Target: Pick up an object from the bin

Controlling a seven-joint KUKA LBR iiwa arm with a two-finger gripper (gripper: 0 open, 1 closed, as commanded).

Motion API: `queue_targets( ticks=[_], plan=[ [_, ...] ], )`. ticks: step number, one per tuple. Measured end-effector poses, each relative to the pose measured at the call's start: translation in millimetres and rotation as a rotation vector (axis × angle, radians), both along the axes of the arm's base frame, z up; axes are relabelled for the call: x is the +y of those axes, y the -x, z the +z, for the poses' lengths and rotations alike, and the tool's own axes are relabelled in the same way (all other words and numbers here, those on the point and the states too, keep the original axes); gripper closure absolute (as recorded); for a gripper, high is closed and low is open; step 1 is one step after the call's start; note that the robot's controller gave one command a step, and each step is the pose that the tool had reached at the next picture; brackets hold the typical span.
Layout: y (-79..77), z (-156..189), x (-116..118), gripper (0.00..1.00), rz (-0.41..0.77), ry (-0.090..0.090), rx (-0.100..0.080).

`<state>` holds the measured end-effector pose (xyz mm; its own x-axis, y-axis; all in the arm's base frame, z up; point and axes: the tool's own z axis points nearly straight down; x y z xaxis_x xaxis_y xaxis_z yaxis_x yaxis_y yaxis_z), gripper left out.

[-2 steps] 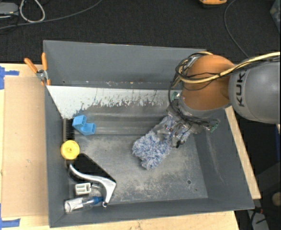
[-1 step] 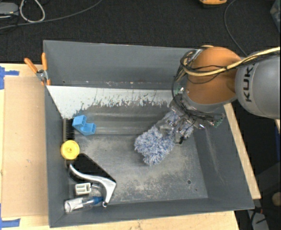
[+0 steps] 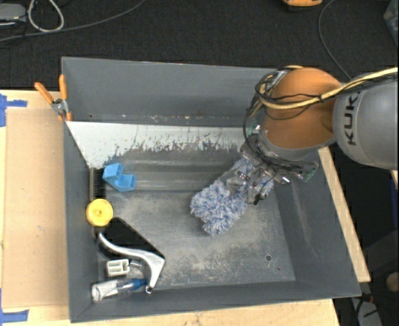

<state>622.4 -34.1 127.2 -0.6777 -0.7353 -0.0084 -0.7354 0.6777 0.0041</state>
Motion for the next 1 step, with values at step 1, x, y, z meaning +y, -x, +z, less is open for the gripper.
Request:
queue_targets(
  ticks=[1],
  plan=[
    [0.5, 16.6, 0.8, 1.0, -0.001, 0.0, 0.002]
  ],
)
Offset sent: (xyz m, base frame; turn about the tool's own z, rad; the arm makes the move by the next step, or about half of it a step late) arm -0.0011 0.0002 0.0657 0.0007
